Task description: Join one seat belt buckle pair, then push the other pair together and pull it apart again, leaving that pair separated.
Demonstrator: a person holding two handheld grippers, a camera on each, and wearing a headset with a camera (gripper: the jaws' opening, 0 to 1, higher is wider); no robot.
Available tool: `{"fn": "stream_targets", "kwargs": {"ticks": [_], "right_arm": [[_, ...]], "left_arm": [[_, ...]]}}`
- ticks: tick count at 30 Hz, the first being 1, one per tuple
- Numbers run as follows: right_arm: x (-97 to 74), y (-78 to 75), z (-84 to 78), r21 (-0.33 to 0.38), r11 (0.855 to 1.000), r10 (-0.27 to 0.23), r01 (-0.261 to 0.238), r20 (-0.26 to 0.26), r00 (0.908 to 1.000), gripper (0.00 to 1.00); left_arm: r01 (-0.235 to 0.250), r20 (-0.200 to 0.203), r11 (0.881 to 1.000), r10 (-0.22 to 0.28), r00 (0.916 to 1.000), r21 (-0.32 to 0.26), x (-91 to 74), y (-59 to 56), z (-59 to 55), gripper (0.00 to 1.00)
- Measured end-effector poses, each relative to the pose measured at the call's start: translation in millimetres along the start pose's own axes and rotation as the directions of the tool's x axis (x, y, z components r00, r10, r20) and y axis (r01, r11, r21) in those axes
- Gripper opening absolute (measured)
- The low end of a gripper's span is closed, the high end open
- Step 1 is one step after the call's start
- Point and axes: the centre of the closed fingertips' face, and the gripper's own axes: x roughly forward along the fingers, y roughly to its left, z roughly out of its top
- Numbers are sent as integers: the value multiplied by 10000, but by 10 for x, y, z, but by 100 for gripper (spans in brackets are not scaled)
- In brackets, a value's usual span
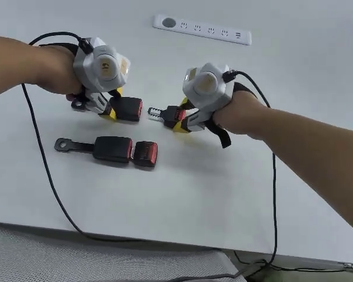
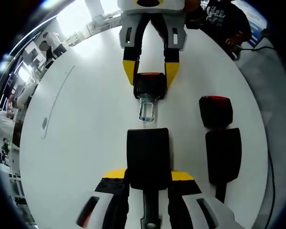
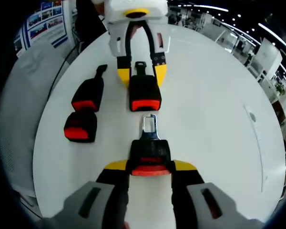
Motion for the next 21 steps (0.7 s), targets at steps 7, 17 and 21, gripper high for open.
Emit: {"fn": "stream_targets", "kwargs": {"ticks": [7,17,21], "right_arm": [[49,-4,80,-329,9995,26,-36,-281,9996,34],[44,-2,125,-856,9963,-50,37,-156,9999,34],[77,11,185,-818,9967,-2,2,-4,10000,34]], "left_arm": [[20,55,10000,-20,10000,-44,-6,-6,7,31],[56,88,9999,-55,9999,-93,6,-1,1,31],[18,188,10000,-16,9998,-87,4,-3,3,31]]}}
